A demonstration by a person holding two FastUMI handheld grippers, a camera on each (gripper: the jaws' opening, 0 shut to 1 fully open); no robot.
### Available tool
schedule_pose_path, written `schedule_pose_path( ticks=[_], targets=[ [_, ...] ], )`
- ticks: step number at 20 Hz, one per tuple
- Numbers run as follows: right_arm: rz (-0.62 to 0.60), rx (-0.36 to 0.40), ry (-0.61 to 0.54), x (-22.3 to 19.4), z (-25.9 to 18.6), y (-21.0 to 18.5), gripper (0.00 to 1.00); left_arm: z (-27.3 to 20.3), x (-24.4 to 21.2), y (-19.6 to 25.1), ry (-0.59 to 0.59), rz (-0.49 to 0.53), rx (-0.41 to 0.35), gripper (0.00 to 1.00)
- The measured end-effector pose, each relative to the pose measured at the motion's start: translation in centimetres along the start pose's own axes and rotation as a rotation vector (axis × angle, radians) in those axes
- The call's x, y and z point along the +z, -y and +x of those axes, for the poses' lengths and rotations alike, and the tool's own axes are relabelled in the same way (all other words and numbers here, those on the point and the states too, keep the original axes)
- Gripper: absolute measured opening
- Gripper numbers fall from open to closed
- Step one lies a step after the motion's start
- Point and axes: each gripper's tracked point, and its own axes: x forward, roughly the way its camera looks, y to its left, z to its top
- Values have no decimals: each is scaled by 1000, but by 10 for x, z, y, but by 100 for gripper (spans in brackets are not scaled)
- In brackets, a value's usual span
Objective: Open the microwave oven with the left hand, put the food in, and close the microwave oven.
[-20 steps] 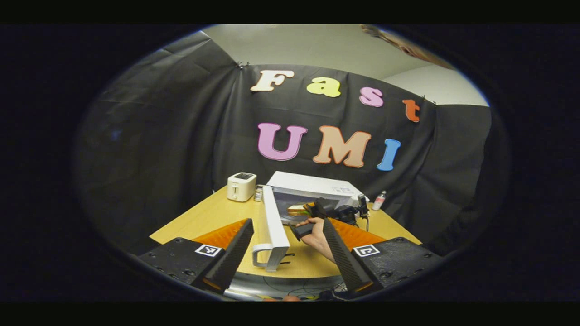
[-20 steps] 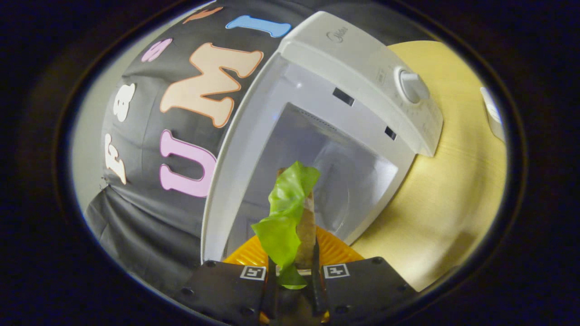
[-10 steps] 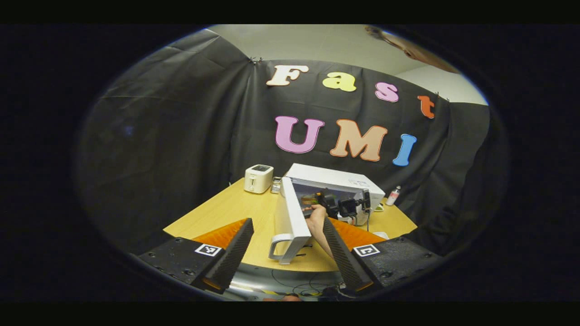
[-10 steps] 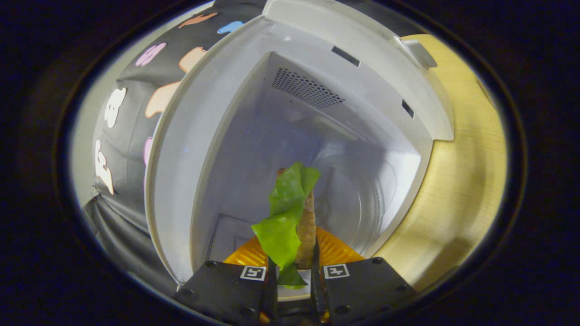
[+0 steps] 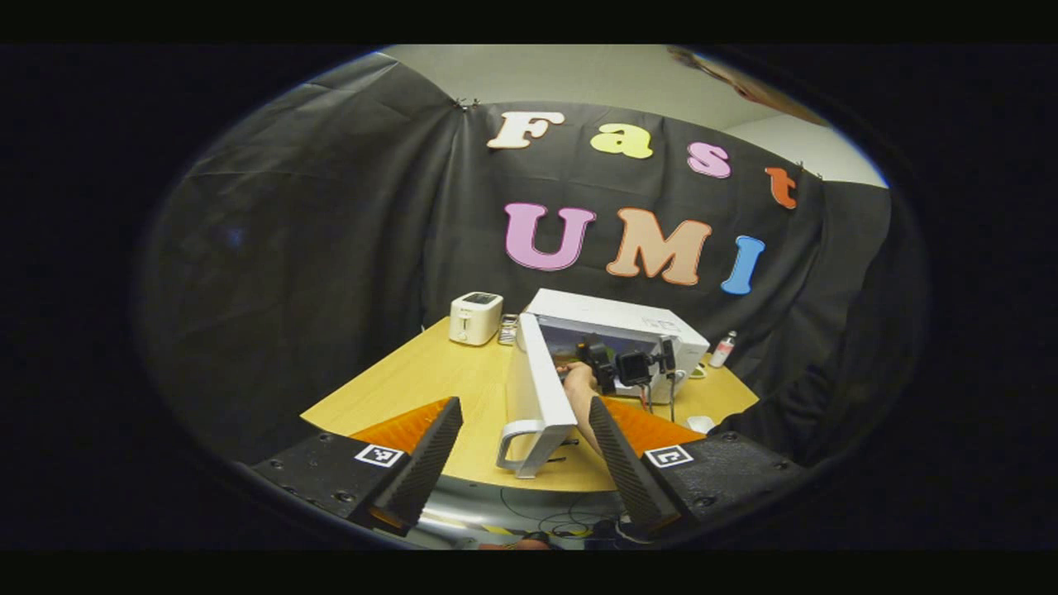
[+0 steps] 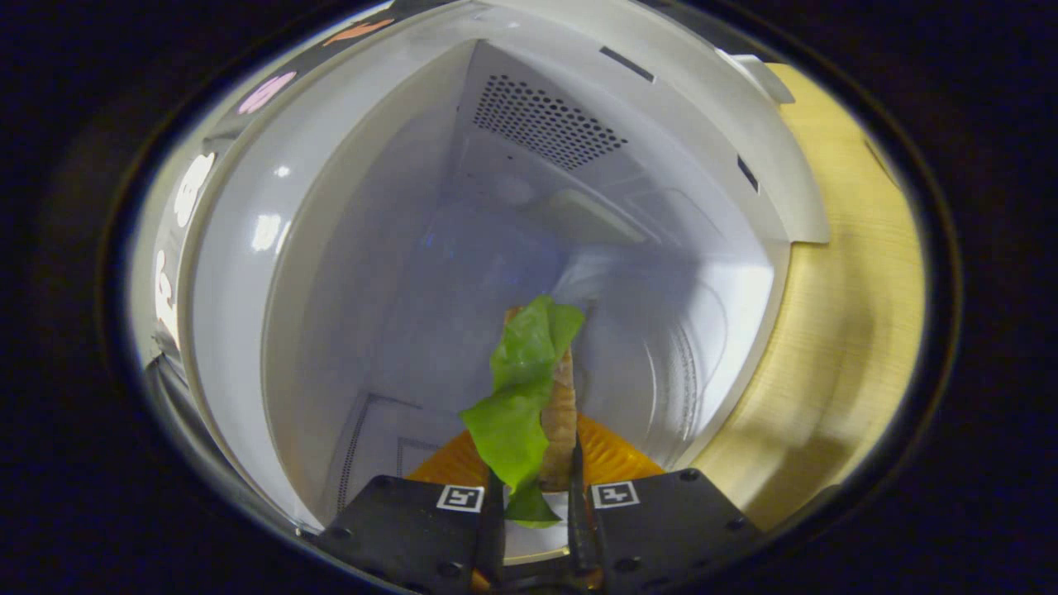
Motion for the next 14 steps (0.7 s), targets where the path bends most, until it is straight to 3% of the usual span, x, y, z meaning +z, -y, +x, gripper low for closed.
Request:
schedule_pose_path(
  ticks=[4,6,7,8,9,13,14],
  targets=[
    [-85,-19,3,1,2,6,32,2,-1,2,-1,-1,-8,90],
    [-141,-70,19,5,3,17,41,3,-1,0,-3,2,-8,87],
    [-157,-70,28,6,3,17,56,3,0,1,0,2,-9,90],
    [-180,-69,32,6,3,17,60,4,1,1,0,2,-11,90],
    [-233,-81,40,8,3,17,72,5,0,2,-3,5,-13,90],
    [-501,-124,84,17,-2,17,90,6,3,1,1,14,-17,90],
    [-542,-136,97,21,-1,21,90,8,2,1,1,17,-17,90]
  ],
)
